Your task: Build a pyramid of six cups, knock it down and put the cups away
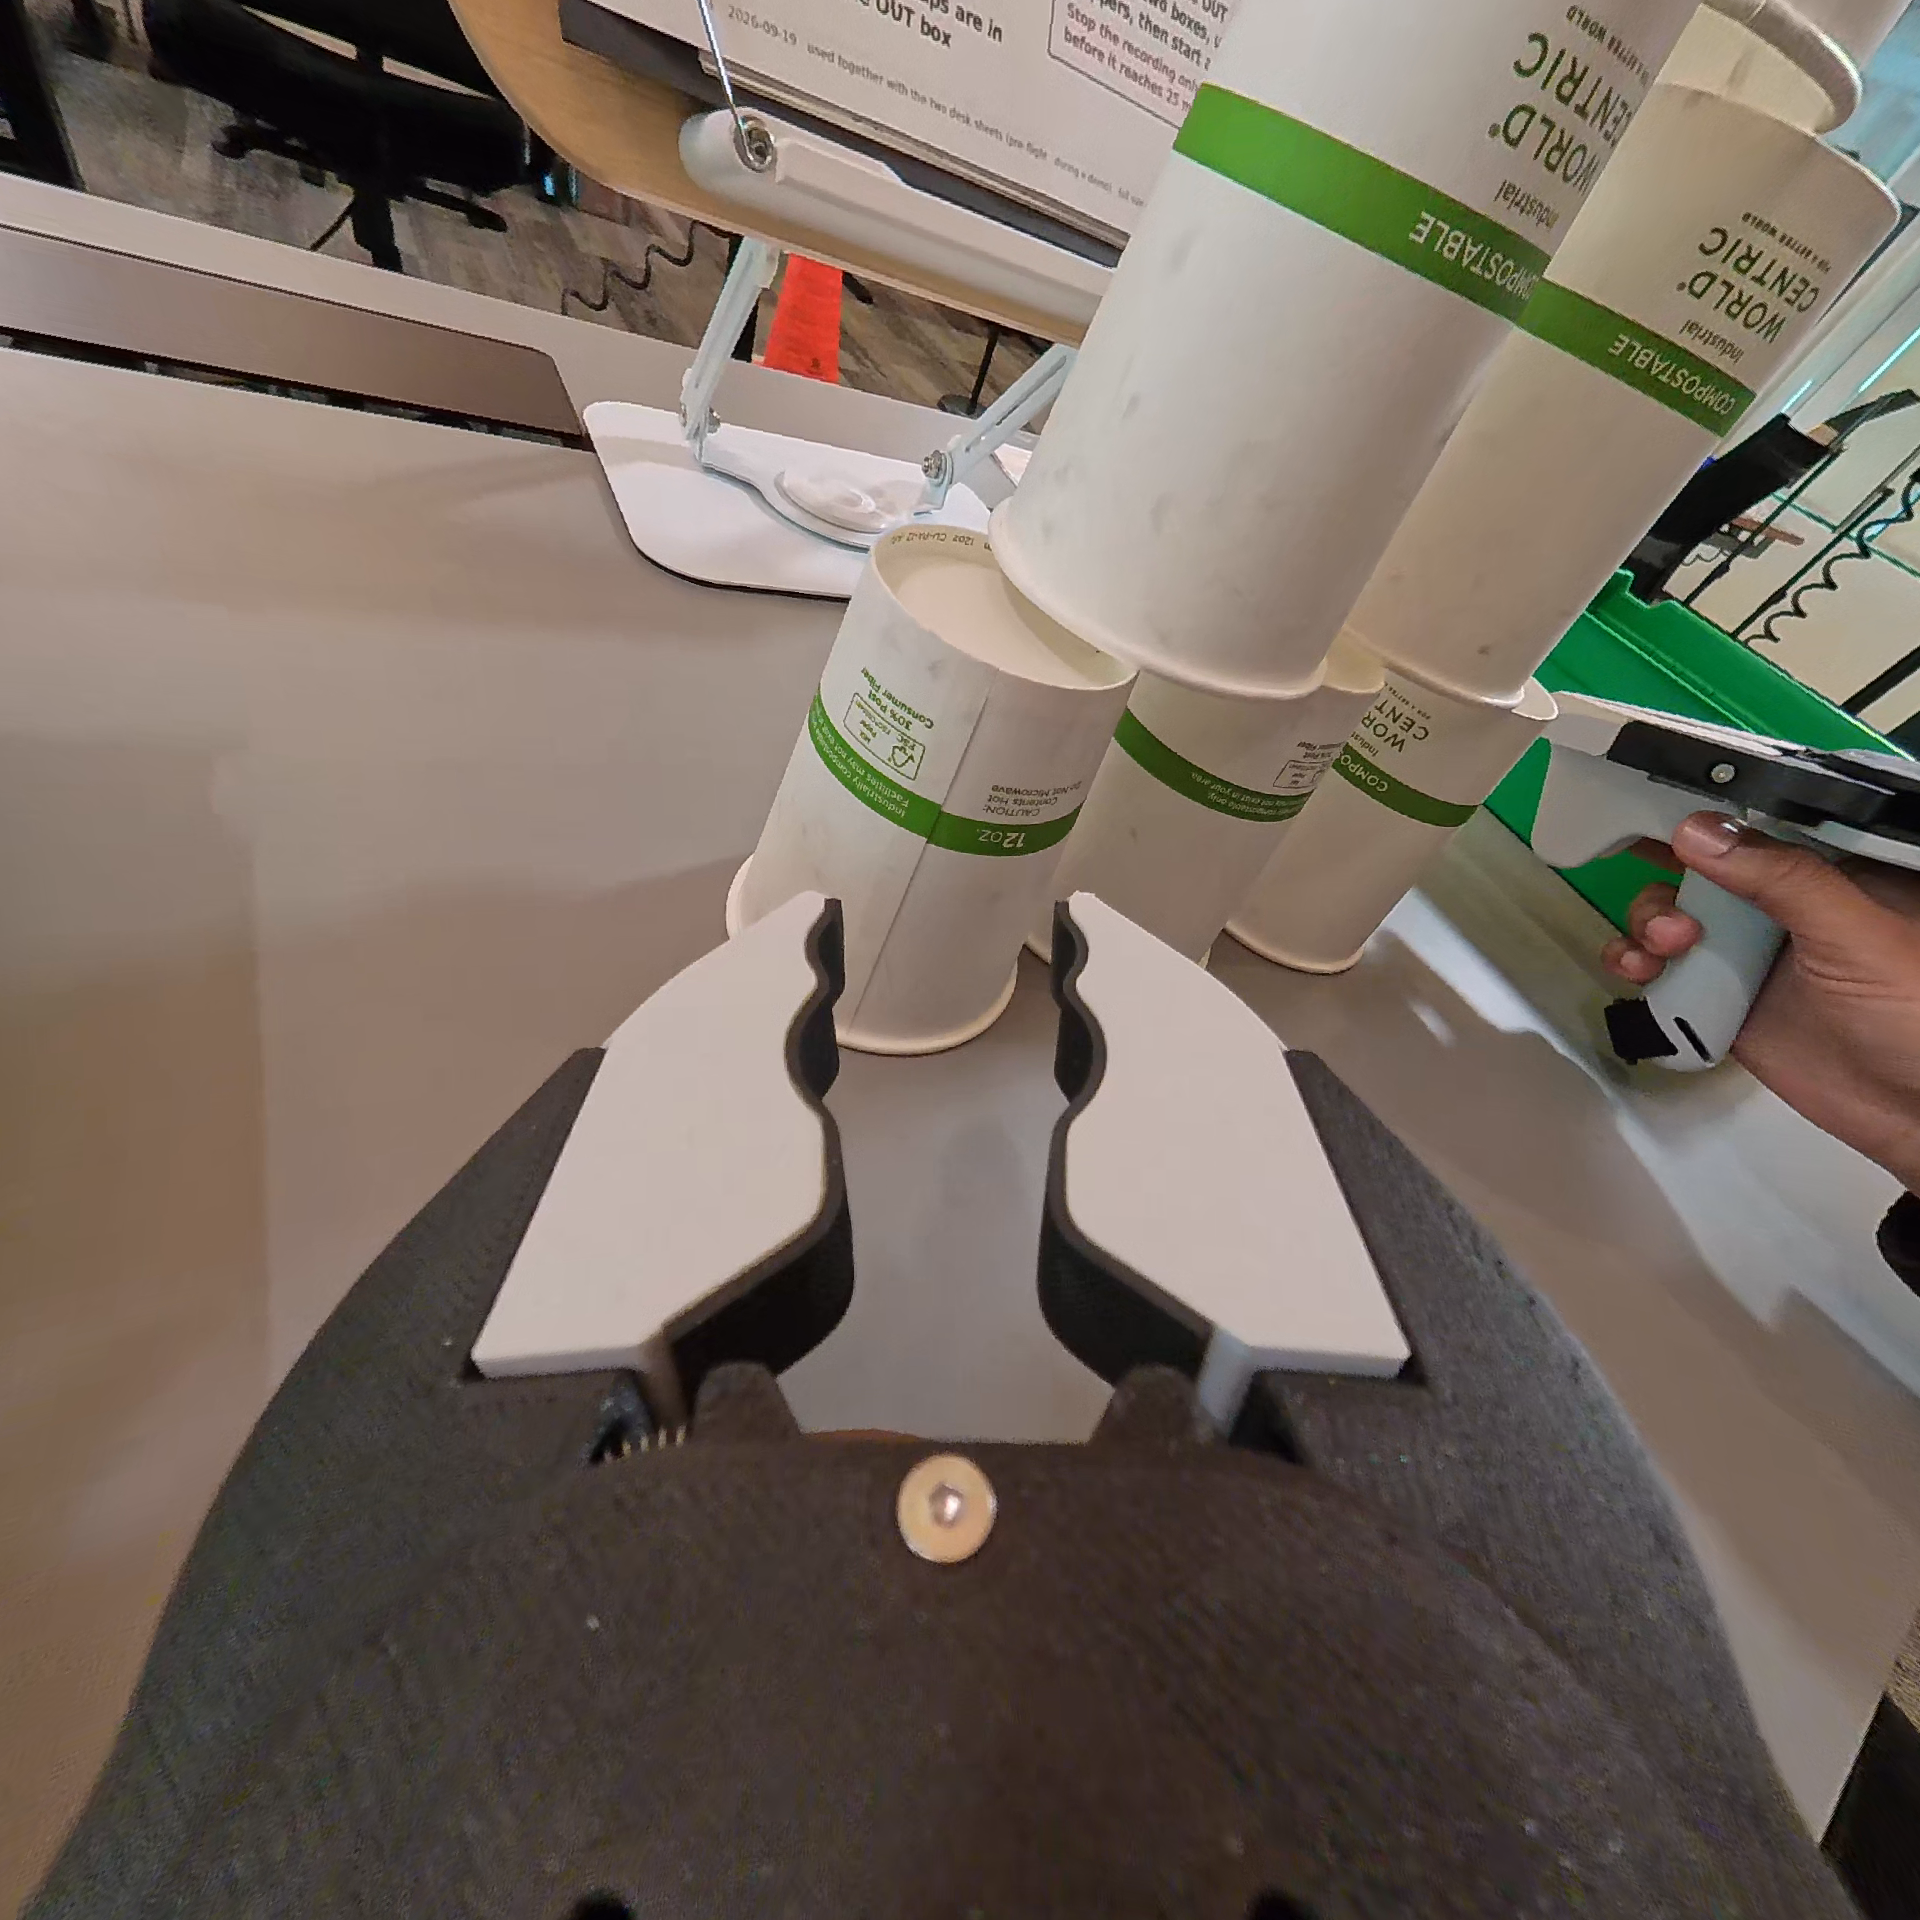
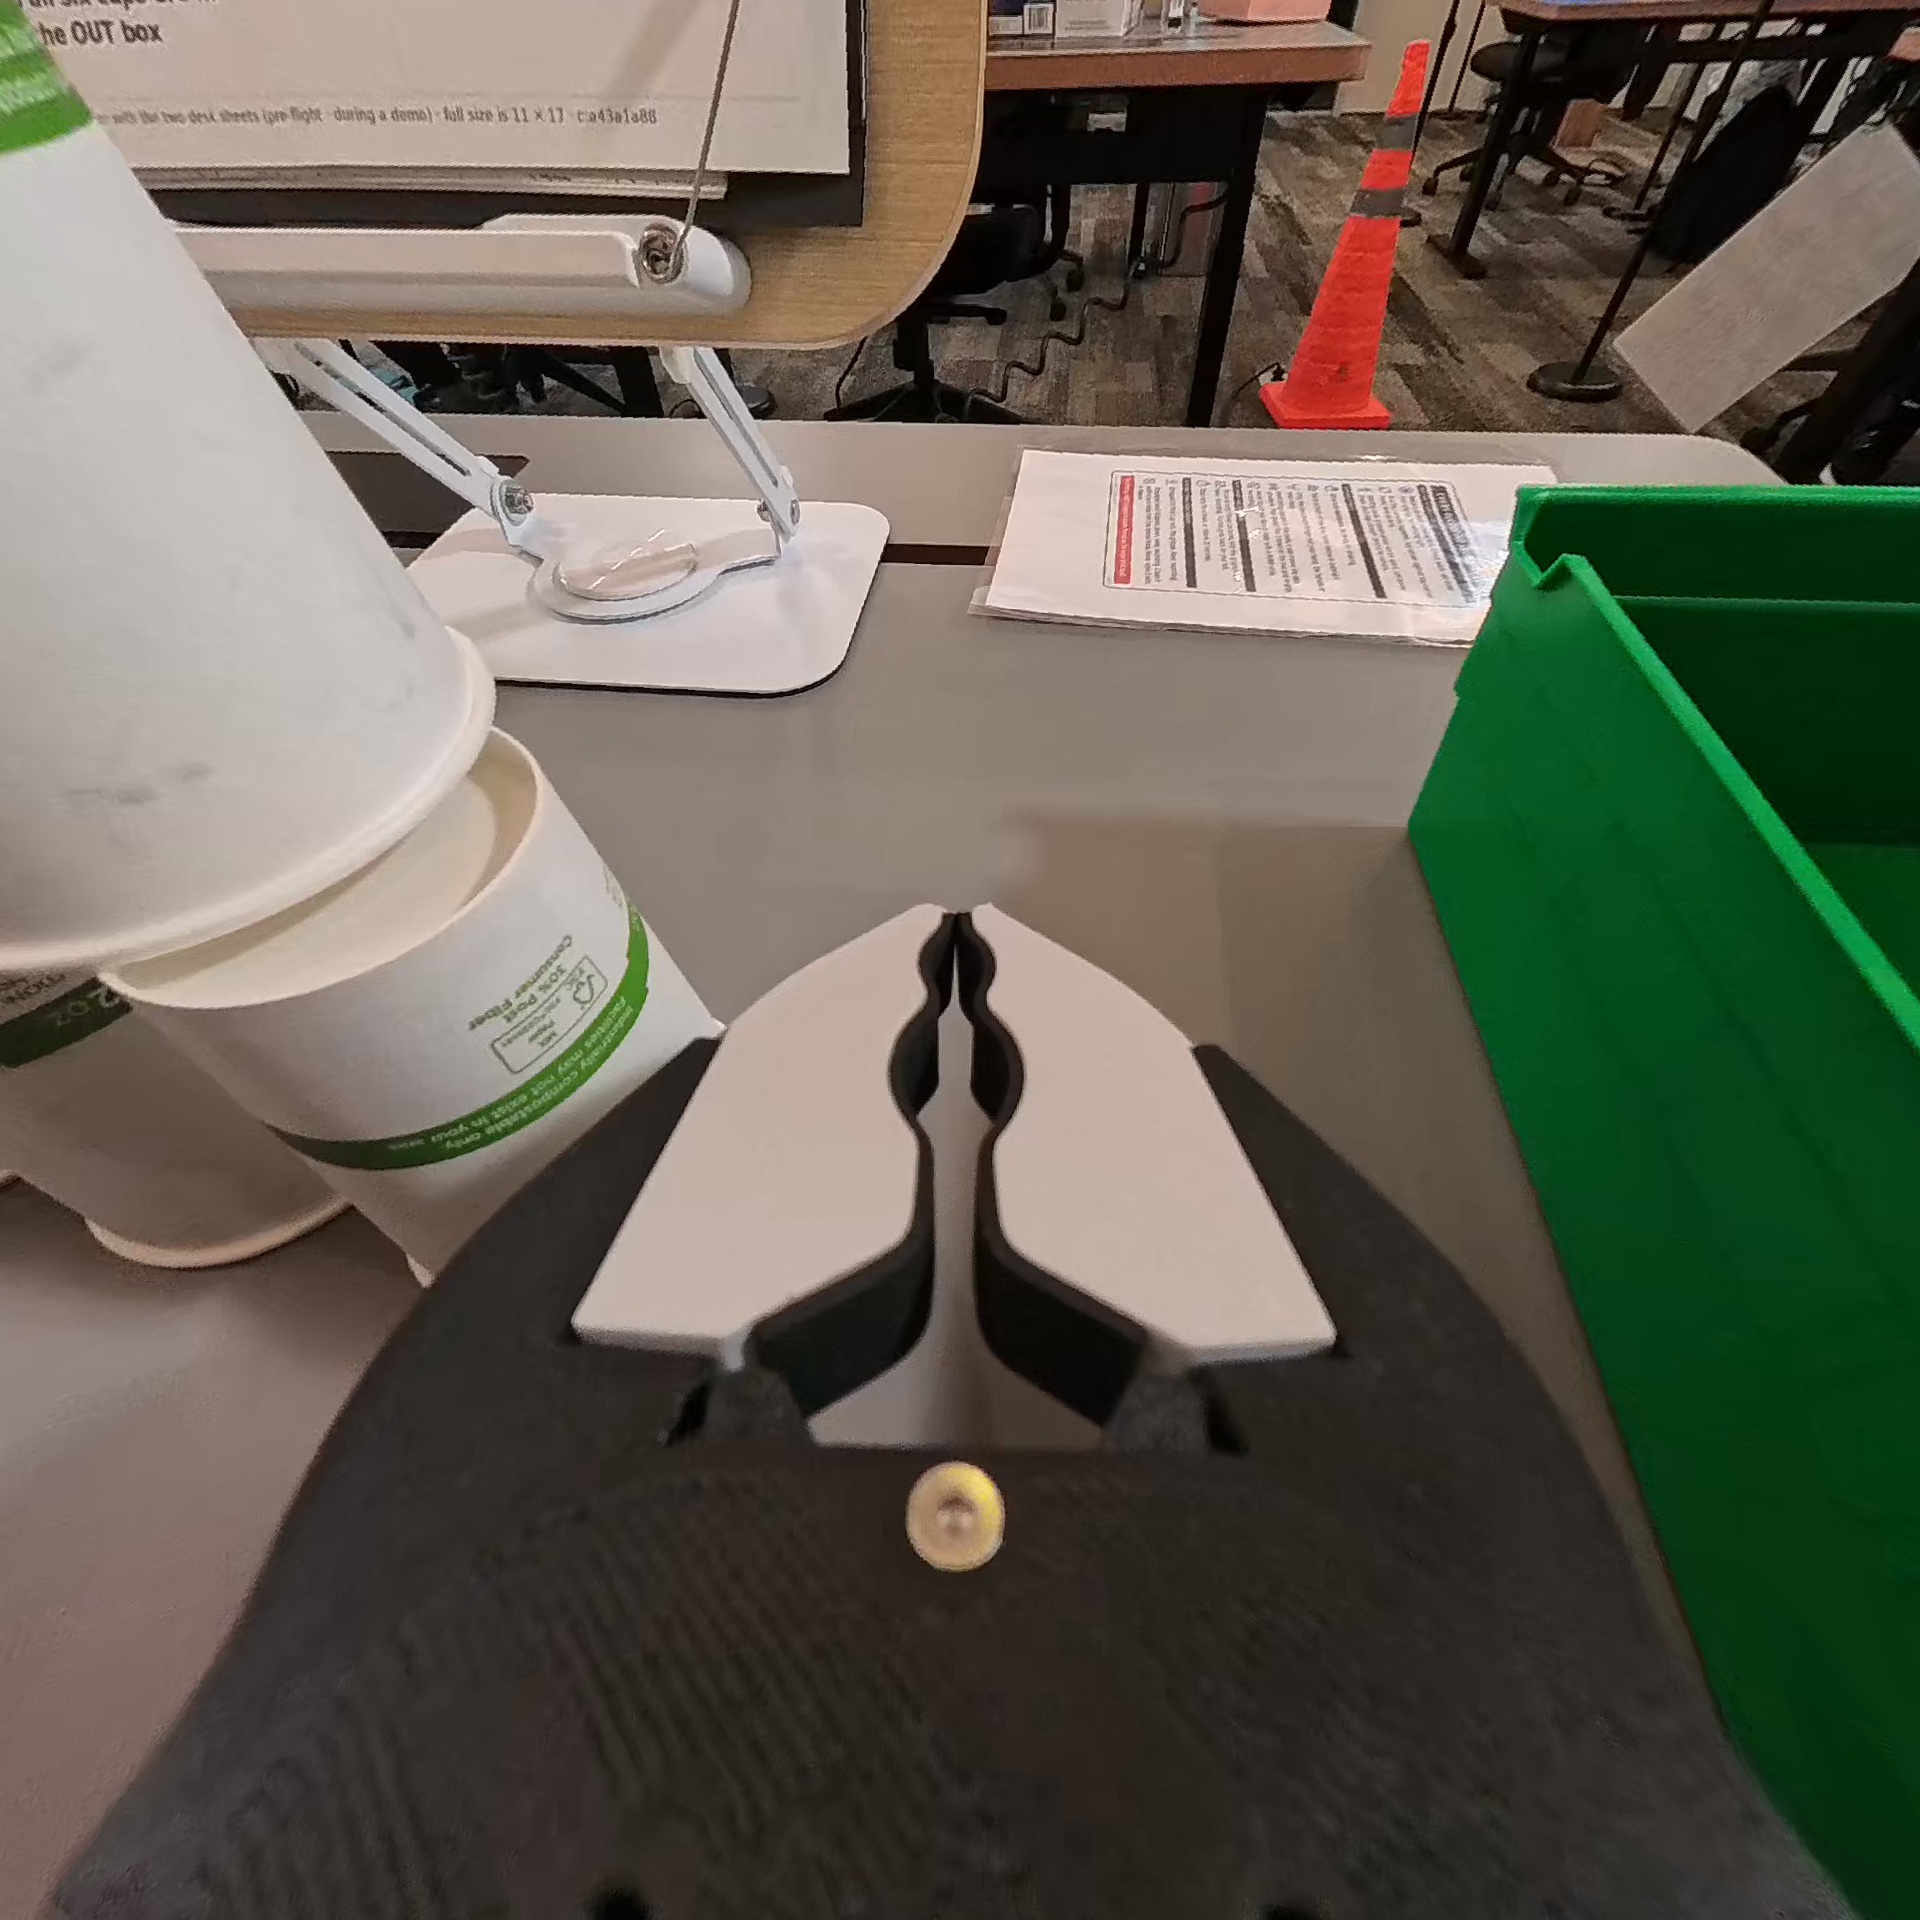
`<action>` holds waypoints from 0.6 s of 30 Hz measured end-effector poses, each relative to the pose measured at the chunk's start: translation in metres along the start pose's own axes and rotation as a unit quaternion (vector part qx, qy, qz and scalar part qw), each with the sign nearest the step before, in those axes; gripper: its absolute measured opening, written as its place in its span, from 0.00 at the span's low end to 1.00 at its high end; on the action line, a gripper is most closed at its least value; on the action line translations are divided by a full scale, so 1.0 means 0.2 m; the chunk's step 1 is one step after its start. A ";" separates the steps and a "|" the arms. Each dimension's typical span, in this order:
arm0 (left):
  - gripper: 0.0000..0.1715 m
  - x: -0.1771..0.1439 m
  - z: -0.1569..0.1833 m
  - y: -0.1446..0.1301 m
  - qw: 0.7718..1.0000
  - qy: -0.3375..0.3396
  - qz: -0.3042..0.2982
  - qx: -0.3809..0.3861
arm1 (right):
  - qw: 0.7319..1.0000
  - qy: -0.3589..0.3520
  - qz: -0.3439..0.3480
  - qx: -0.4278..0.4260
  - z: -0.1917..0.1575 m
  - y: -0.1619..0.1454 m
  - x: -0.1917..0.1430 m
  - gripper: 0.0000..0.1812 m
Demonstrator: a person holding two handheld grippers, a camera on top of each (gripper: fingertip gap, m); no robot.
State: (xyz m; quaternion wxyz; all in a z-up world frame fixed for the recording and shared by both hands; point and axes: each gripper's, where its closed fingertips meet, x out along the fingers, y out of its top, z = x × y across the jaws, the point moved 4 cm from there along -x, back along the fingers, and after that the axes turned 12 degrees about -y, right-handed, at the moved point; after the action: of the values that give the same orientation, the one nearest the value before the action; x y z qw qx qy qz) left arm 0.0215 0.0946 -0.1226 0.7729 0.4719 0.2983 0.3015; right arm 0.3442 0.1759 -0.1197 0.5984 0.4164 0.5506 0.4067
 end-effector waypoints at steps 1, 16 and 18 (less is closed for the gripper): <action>0.23 0.00 0.00 0.00 1.000 0.000 0.000 0.000 | 1.000 0.001 0.000 0.000 0.00 0.00 0.00 0.00; 0.23 0.00 0.01 -0.01 1.000 -0.002 -0.003 0.001 | 1.000 0.006 -0.006 0.005 0.00 -0.01 0.00 0.00; 0.23 0.00 0.01 -0.01 1.000 -0.002 -0.003 0.001 | 1.000 0.006 -0.006 0.005 0.00 -0.01 0.00 0.00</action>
State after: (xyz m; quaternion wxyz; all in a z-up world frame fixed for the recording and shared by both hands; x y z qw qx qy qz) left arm 0.0231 0.0943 -0.1235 0.7738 0.4724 0.2990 0.2978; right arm 0.3438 0.1761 -0.1212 0.5957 0.4131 0.5588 0.4029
